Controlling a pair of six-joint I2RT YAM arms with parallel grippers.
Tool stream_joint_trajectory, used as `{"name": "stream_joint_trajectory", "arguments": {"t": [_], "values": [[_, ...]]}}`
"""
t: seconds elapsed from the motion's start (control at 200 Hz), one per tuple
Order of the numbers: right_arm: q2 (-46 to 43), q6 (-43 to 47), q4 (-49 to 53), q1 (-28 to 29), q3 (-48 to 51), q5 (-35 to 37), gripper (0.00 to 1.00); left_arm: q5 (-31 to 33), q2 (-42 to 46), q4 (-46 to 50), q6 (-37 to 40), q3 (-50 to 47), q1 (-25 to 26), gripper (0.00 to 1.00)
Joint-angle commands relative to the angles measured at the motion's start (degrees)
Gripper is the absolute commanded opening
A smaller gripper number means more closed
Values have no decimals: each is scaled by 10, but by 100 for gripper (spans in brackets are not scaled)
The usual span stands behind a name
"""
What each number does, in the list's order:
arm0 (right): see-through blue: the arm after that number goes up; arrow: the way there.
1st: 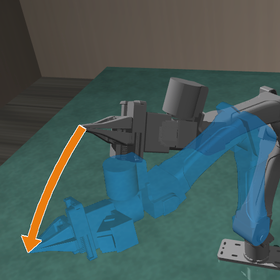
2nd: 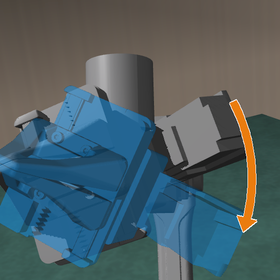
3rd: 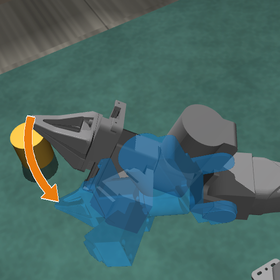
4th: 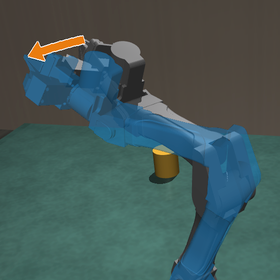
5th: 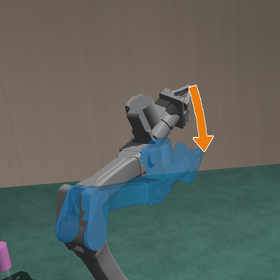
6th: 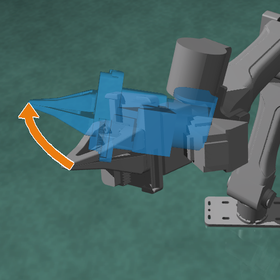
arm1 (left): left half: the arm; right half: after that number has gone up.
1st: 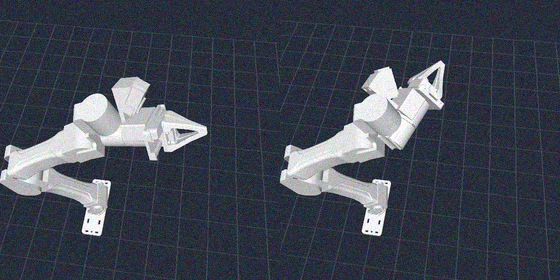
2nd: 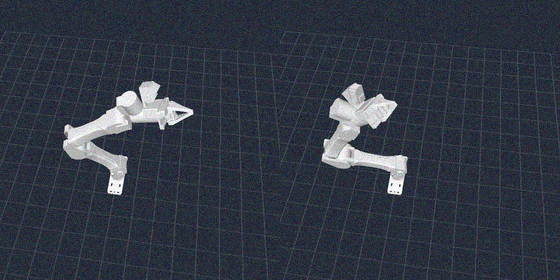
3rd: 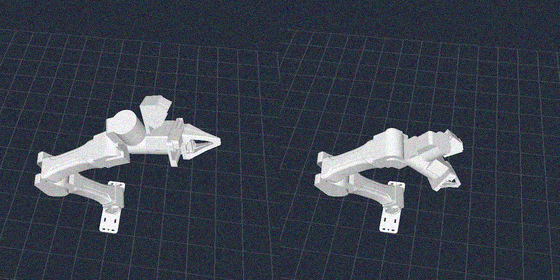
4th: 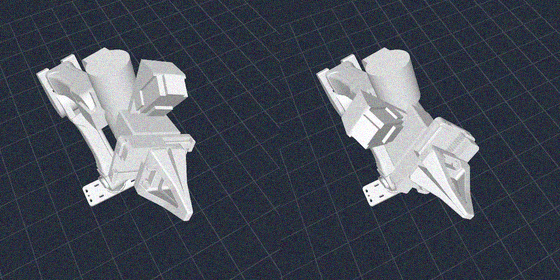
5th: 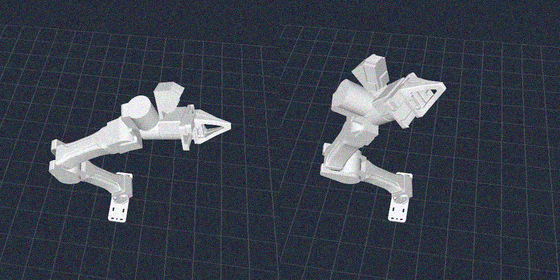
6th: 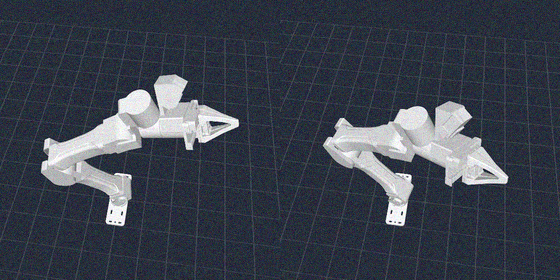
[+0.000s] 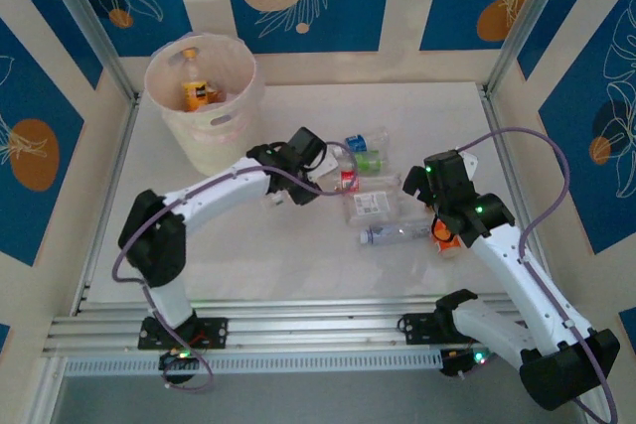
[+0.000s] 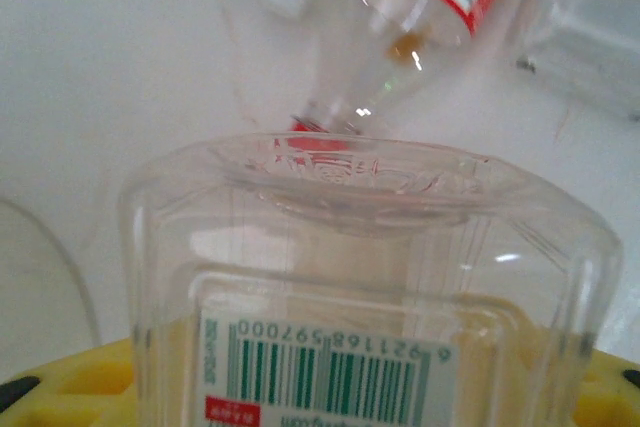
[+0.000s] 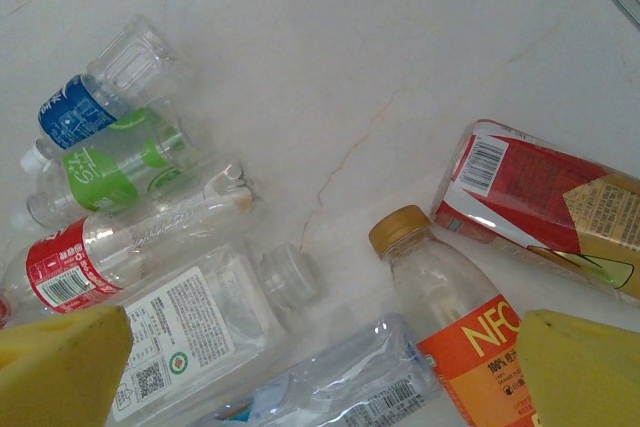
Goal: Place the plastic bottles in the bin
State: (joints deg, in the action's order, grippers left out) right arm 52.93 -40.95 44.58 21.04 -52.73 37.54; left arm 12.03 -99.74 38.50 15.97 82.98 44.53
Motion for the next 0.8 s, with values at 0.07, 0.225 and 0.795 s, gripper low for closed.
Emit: {"name": "stream_joint_trajectory", "arguments": {"t": [0.07, 0.225, 0.795], "values": [[-8, -8, -7, 3, 0, 11, 99, 61, 56, 41, -6, 82, -2, 56], [-4, -7, -11, 3, 0, 7, 99, 62, 79, 21, -12, 169, -28, 56], [0, -1, -17, 3, -8, -14, 99, 42, 34, -76, -124, 361, -266, 56]]}}
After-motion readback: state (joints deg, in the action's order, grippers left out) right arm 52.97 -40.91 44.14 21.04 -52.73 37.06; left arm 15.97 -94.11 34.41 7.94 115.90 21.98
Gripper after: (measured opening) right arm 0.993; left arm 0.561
